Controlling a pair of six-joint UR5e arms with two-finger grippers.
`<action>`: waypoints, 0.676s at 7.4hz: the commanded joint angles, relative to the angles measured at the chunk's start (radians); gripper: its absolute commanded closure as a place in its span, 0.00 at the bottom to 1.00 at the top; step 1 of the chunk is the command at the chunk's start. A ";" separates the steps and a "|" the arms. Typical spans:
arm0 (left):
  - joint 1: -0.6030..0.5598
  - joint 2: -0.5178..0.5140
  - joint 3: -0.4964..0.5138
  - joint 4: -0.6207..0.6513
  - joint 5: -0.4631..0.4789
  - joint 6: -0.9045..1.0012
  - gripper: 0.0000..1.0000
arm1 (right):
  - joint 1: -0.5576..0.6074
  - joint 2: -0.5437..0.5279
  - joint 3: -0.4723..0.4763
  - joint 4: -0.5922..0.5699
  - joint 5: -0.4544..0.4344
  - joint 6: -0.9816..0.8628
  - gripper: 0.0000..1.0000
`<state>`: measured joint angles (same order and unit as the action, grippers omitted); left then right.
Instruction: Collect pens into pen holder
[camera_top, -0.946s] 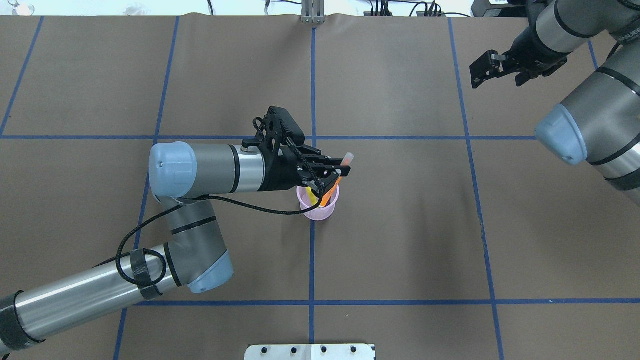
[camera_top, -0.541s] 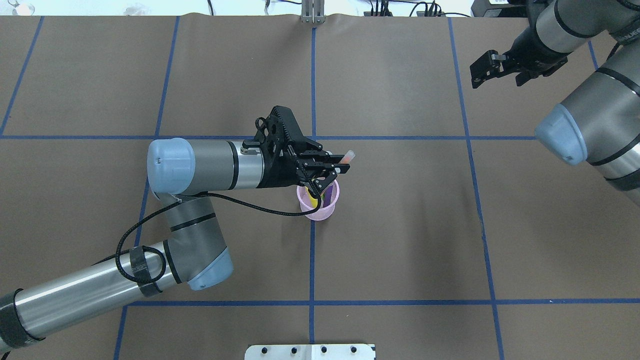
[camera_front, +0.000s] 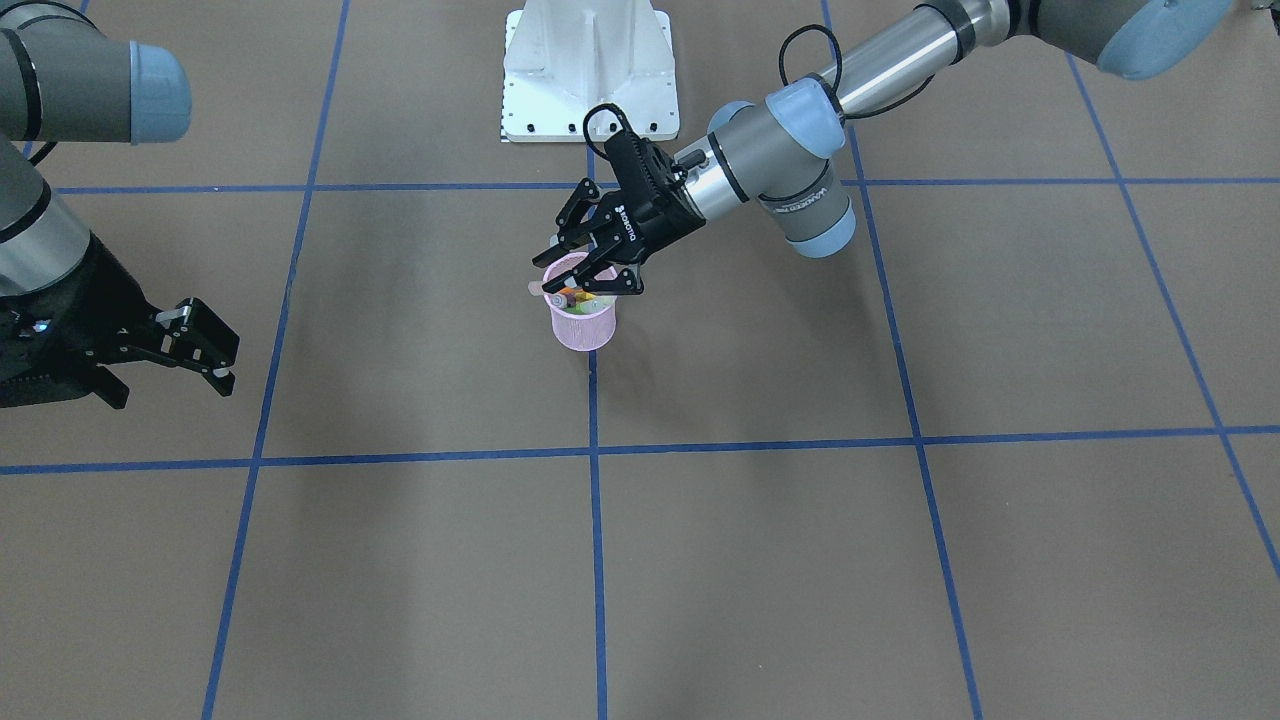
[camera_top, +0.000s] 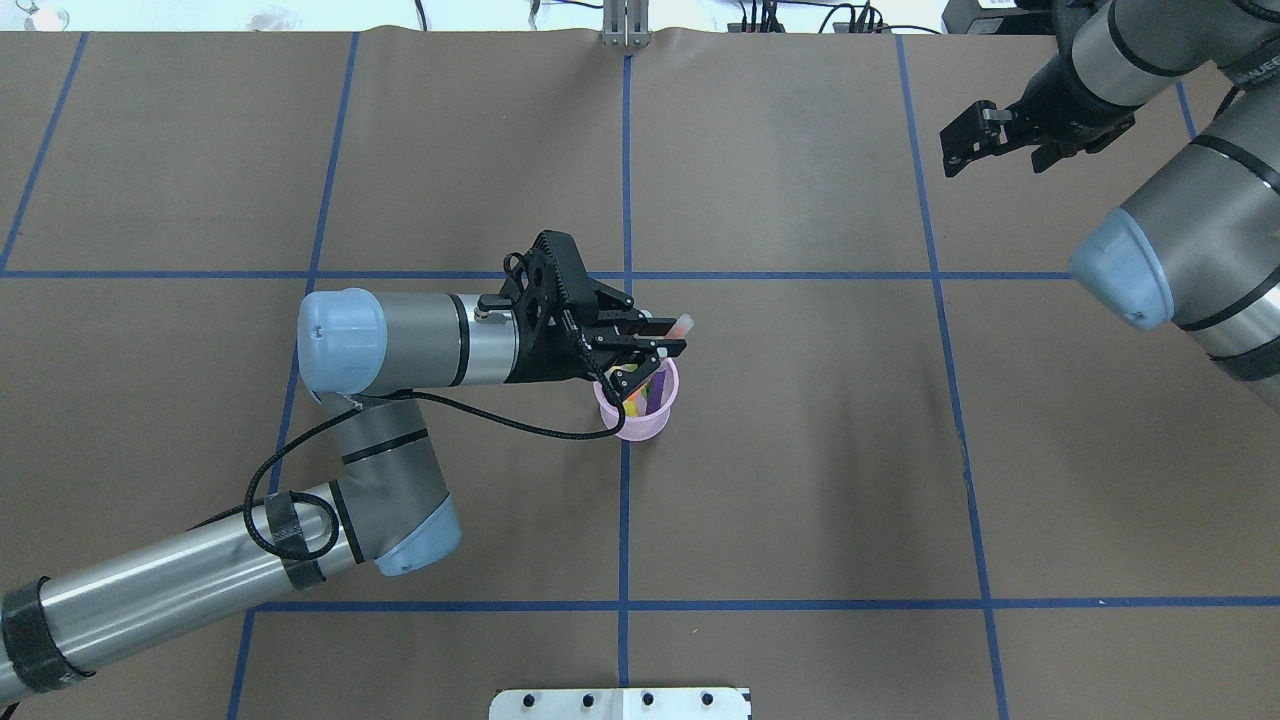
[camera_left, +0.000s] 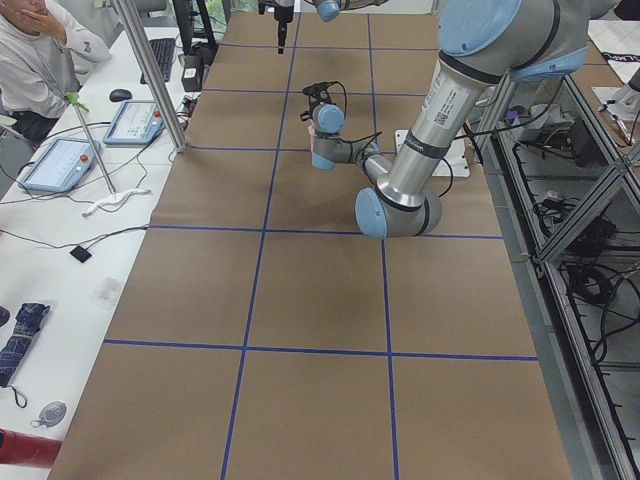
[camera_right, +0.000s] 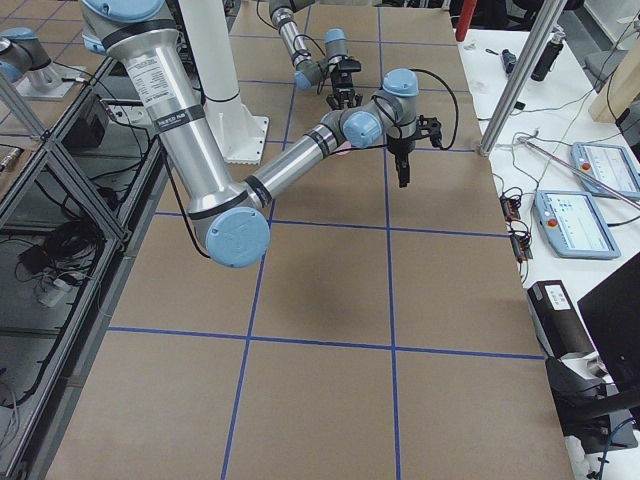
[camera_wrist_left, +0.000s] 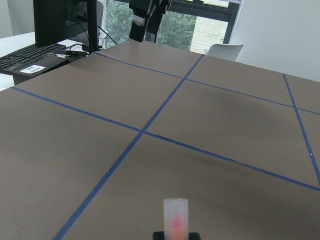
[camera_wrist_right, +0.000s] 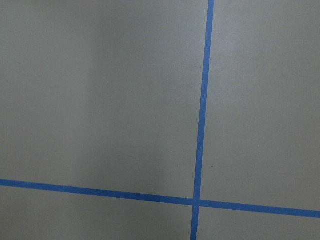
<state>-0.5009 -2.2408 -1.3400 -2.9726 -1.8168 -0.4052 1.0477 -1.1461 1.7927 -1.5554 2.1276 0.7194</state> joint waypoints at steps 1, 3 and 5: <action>-0.002 0.000 -0.001 -0.006 0.001 -0.012 0.01 | 0.000 0.002 -0.001 0.000 0.000 0.000 0.00; -0.024 -0.002 -0.007 0.010 -0.001 -0.038 0.01 | 0.023 0.003 -0.004 -0.003 0.011 -0.035 0.00; -0.143 0.013 -0.007 0.164 -0.147 -0.041 0.01 | 0.096 0.002 -0.056 -0.008 0.020 -0.173 0.00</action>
<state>-0.5695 -2.2370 -1.3463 -2.9023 -1.8742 -0.4425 1.0993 -1.1438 1.7728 -1.5623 2.1412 0.6264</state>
